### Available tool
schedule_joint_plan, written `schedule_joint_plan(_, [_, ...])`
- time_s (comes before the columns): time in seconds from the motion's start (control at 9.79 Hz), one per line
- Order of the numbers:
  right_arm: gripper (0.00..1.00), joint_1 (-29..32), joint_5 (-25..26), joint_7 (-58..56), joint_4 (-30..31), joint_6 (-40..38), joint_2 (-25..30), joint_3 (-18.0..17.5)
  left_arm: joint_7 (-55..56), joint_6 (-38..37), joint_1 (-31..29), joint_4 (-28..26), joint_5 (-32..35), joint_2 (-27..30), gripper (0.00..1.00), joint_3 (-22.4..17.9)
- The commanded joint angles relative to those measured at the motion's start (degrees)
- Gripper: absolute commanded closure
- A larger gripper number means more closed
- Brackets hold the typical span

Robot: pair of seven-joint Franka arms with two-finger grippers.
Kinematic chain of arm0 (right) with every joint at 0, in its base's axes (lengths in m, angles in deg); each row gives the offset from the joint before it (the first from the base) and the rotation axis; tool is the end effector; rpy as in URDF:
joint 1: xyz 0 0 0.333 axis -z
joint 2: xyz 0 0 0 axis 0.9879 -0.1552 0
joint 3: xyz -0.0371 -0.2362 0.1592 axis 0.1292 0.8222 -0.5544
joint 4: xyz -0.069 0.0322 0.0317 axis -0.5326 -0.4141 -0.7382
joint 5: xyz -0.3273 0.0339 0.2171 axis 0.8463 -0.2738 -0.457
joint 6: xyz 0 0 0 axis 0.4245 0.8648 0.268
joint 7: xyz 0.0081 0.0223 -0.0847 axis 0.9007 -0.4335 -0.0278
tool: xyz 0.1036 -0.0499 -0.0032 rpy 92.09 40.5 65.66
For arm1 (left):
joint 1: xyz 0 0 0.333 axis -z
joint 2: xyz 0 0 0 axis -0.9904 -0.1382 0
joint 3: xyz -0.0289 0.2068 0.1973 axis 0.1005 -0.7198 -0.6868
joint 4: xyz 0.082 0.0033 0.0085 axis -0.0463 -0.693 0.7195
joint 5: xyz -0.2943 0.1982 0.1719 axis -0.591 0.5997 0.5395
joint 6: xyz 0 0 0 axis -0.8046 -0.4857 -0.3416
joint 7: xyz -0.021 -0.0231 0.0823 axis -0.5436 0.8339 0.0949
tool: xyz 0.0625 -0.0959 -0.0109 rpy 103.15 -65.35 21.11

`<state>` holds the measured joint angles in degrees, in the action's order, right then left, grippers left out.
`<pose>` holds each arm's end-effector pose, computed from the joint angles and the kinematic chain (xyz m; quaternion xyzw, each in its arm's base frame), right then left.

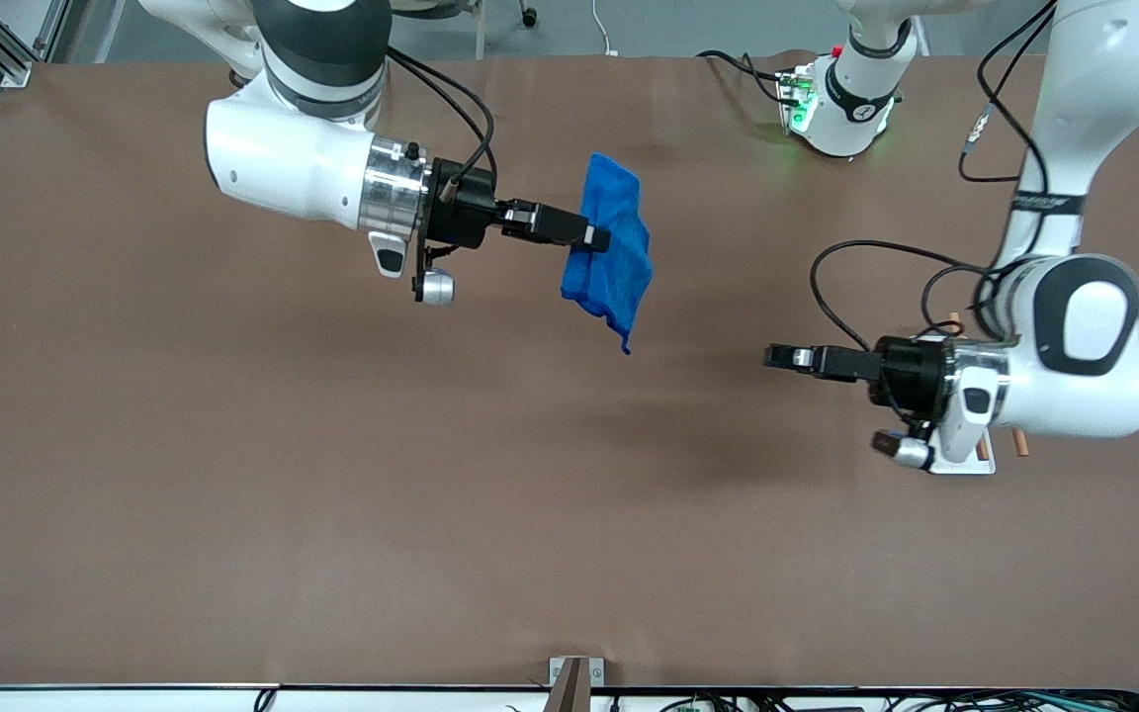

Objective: Right arm passes towel to left arm to hang
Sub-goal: 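Carry the towel toward the left gripper while the left gripper reaches it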

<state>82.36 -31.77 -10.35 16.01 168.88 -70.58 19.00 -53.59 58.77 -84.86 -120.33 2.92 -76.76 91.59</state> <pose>0.5164 0.4152 0.5075 -0.7852 0.2341 0.1115 0.5623 0.6386 -0.1767 0.3725 0.7242 0.0494 -0.1935 0.6600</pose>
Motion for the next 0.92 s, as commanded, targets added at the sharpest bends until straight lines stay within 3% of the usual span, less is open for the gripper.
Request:
schedule_joint_plan(0.0, [1.00,-0.5,-1.8,-0.9,-1.1,3.5,-2.0,-1.8,-7.9,-1.9,-0.2,-4.9,-5.2,-1.8,0.00,2.1])
schedule_joint_plan(0.31, [1.00,-0.7,-1.7,-1.2,-1.2,3.6,-2.3,-1.8,-25.1,-8.6,-0.1,-9.0,-9.7,-6.0,0.00,4.7])
schedule_joint_plan(0.82, [1.00,-2.9,-1.7,-1.5,-2.8,6.8,-4.4,-1.8,-38.6,-11.5,0.1,-12.8,-14.2,-9.9,0.10,9.2])
